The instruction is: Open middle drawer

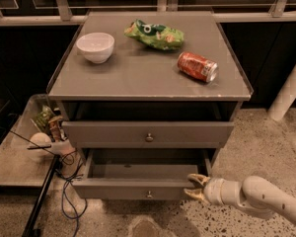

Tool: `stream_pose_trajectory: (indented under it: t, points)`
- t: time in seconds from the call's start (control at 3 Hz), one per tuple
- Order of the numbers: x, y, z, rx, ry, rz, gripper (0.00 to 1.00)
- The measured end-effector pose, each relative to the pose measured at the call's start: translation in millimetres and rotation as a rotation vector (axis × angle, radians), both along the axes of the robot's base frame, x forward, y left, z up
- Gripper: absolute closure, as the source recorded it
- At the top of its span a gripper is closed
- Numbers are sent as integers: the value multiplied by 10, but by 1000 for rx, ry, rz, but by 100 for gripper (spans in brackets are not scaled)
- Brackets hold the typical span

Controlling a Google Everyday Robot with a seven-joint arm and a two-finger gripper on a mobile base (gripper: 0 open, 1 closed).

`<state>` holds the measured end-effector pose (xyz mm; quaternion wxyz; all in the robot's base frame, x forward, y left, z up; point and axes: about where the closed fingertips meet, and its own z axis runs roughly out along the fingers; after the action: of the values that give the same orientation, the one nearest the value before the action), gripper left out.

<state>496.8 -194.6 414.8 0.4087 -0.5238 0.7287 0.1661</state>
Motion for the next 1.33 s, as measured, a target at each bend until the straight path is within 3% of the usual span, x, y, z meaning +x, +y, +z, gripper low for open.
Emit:
stream_pose_trajectory:
  t: [1.33]
  points:
    - [-210, -33, 15, 13, 14, -39, 100]
